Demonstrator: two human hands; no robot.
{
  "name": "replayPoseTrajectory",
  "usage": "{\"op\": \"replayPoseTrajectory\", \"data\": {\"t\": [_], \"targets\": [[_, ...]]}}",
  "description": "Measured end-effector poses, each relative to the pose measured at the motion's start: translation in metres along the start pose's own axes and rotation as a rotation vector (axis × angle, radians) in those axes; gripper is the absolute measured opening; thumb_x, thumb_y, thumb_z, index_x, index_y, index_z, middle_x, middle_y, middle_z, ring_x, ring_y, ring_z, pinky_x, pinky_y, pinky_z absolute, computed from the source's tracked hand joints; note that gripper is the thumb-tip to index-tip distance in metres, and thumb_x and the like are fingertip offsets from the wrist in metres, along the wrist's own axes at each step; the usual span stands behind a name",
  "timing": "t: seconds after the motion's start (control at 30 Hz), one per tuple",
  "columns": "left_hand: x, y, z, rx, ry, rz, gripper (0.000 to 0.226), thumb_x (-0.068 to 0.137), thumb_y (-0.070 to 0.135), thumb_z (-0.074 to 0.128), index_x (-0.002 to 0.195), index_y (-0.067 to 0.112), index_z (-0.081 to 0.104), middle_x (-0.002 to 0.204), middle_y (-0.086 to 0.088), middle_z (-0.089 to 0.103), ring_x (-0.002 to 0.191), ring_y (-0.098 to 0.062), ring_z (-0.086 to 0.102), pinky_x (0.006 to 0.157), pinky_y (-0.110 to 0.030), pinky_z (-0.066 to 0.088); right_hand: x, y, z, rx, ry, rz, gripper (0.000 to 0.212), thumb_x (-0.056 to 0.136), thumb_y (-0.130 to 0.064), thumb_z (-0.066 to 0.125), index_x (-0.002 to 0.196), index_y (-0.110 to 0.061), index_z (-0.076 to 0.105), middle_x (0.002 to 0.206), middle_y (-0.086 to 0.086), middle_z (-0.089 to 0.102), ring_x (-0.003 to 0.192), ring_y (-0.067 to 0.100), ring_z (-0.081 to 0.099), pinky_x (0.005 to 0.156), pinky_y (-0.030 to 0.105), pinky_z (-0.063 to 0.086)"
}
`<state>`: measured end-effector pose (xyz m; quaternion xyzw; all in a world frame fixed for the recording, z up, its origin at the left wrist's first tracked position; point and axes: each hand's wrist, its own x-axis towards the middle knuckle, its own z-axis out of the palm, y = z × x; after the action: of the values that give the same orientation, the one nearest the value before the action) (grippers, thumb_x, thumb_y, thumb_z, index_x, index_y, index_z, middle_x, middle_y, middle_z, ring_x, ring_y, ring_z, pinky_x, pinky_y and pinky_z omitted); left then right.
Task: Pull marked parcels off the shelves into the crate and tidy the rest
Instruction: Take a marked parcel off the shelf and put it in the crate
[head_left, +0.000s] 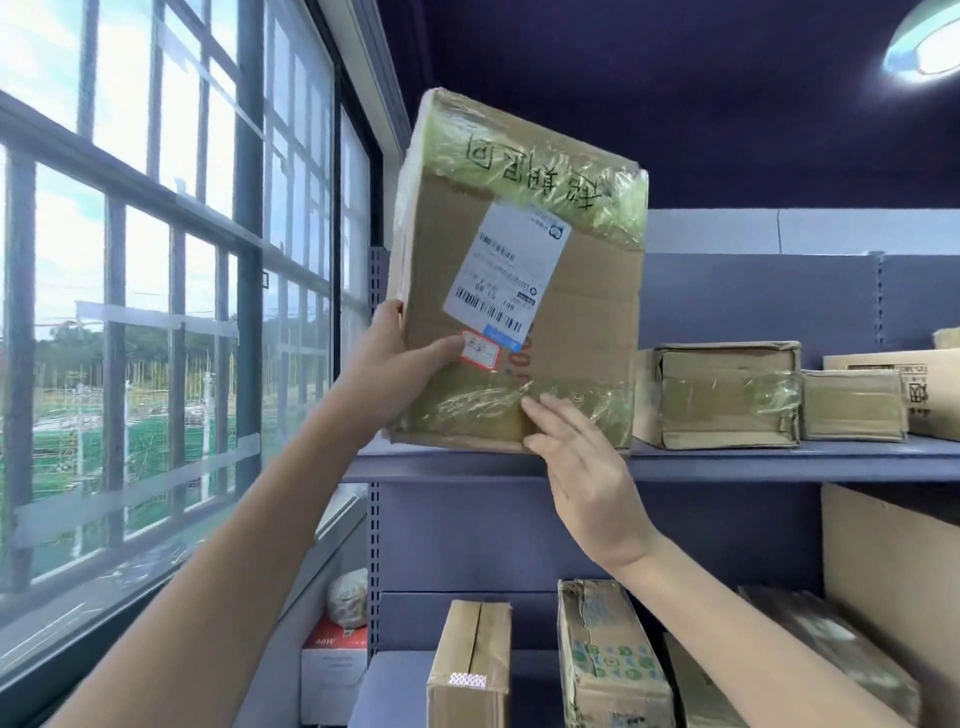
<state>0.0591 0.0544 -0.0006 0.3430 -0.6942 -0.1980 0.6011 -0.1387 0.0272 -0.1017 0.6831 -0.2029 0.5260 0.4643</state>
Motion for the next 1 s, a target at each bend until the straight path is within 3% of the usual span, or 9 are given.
{"op": "replayPoseTrajectory", "data": {"t": [0.07,0.2,0.33,0.4,0.5,0.63,0.77,0.83,1.0], "targets": [[0.000,-0.009,-0.002,-0.006,0.039,-0.015,0.046,0.081,0.025,0.069,0.120,0.016,0.047,0.111,-0.003,0.065,0.097,-0.018,0.064,0.089,-0.042,0.052,-0.001,0.000,0.001,0.022,-0.027,0.014,0.010,0.092,-0.003,0.048,0.100,-0.009,0.051,0.120,0.016,0.062,0.118,0.027,0.052,0.098,0.043,0.045],[-0.004,-0.022,-0.009,-0.033,0.108,-0.022,0.041,0.077,0.031,0.069,0.112,0.020,0.051,0.108,-0.002,0.066,0.099,-0.021,0.064,0.091,-0.045,0.051,0.010,0.003,-0.011,0.129,-0.023,0.208,0.040,0.082,-0.027,0.060,0.116,-0.011,0.046,0.133,0.011,0.047,0.126,0.026,0.041,0.111,0.039,0.028],[-0.007,-0.028,-0.014,-0.058,0.130,-0.021,0.036,0.085,0.025,0.065,0.116,0.017,0.051,0.109,-0.003,0.065,0.095,-0.017,0.065,0.087,-0.039,0.054,0.030,0.015,-0.020,0.041,-0.011,0.674,0.068,0.080,-0.035,0.065,0.134,-0.013,0.031,0.148,0.017,0.027,0.136,0.025,0.022,0.113,0.043,0.020],[-0.008,-0.030,-0.014,-0.064,0.124,-0.025,0.041,0.084,0.029,0.065,0.121,0.017,0.050,0.109,-0.002,0.065,0.093,-0.014,0.065,0.085,-0.036,0.054,0.037,0.013,-0.022,0.251,-0.073,0.944,0.075,0.080,-0.031,0.069,0.139,-0.013,0.027,0.145,0.006,0.032,0.133,0.019,0.030,0.110,0.032,0.025],[-0.011,-0.031,-0.011,-0.092,0.114,-0.062,0.049,0.078,0.043,0.067,0.118,0.020,0.052,0.109,0.000,0.067,0.097,-0.018,0.066,0.090,-0.043,0.052,0.039,0.012,-0.021,0.545,-0.158,1.154,0.057,0.085,-0.028,0.064,0.134,-0.014,0.037,0.115,-0.011,0.052,0.105,0.006,0.050,0.087,0.015,0.033],[-0.012,-0.036,-0.006,-0.137,0.140,-0.066,0.032,0.074,0.042,0.067,0.101,0.028,0.056,0.104,0.001,0.069,0.097,-0.019,0.066,0.092,-0.044,0.051,0.034,0.016,-0.022,0.545,-0.192,1.097,0.036,0.086,-0.027,0.063,0.118,-0.022,0.047,0.092,-0.029,0.051,0.082,-0.017,0.047,0.066,-0.002,0.036],[-0.016,-0.036,0.000,-0.236,0.195,-0.038,0.013,0.086,0.019,0.064,0.096,0.024,0.056,0.095,0.003,0.069,0.083,-0.009,0.068,0.080,-0.029,0.056,0.038,0.014,-0.028,0.524,-0.142,1.048,0.034,0.083,-0.023,0.067,0.112,-0.022,0.049,0.094,-0.024,0.056,0.091,0.000,0.055,0.078,0.004,0.041],[-0.019,-0.030,0.003,-0.270,0.216,-0.013,0.012,0.086,0.016,0.064,0.094,0.022,0.057,0.092,0.004,0.070,0.077,-0.004,0.069,0.070,-0.021,0.057,0.042,0.012,-0.032,0.477,-0.083,1.021,0.033,0.080,-0.022,0.070,0.107,-0.022,0.050,0.092,-0.022,0.056,0.090,0.003,0.055,0.074,-0.002,0.039],[-0.032,-0.008,0.013,-0.230,0.308,0.078,0.014,0.084,0.016,0.067,0.088,0.027,0.060,0.084,0.012,0.070,0.078,-0.005,0.068,0.072,-0.024,0.055,0.048,0.008,-0.050,0.408,0.083,0.941,0.054,0.076,-0.020,0.073,0.124,-0.016,0.049,0.111,-0.006,0.060,0.101,0.008,0.055,0.086,0.008,0.040]]}}
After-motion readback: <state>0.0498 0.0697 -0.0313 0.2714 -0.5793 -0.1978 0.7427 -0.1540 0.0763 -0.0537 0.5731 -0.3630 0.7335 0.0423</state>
